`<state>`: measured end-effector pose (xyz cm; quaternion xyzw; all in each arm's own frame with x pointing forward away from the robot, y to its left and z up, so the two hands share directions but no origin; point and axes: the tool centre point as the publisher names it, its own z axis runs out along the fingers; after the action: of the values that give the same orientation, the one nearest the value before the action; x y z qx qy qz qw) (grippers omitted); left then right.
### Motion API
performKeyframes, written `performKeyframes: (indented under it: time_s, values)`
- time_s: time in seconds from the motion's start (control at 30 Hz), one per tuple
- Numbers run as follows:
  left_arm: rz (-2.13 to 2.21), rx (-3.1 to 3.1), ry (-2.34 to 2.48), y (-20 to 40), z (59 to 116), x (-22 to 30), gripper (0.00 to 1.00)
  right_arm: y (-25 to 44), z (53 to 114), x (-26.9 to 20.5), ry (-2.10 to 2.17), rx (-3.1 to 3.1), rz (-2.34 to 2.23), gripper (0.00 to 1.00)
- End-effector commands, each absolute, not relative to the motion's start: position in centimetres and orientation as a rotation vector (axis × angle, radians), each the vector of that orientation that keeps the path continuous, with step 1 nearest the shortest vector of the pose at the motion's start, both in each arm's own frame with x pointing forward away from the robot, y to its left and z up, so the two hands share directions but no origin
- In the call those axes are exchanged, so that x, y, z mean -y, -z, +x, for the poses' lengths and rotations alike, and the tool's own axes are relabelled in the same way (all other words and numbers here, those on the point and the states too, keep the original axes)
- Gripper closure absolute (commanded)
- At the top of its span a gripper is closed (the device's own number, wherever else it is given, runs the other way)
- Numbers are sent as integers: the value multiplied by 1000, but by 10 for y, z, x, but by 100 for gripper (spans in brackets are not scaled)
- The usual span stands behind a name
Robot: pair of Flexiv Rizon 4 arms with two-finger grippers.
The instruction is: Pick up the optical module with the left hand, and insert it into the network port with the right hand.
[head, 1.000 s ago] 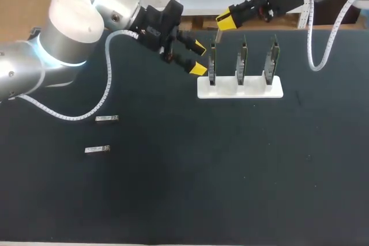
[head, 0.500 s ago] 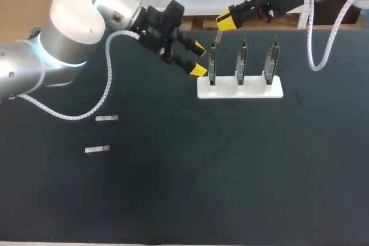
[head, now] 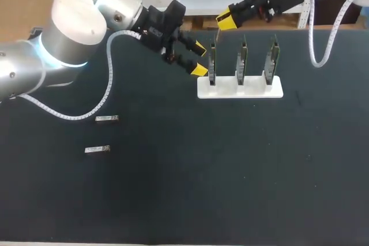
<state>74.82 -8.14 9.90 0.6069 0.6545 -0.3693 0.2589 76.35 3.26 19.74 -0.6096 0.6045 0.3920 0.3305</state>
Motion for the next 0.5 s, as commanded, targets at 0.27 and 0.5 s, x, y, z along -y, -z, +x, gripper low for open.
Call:
performKeyframes:
  time_s: [0.27,0.5]
  values:
    - [1642,-1777,994,-99,746,81,0,-198,766,-39,-980,-1567,-1645,100]
    - [1642,-1777,994,-99,746,81,0,-194,768,-44,-931,-1558,-1671,100]
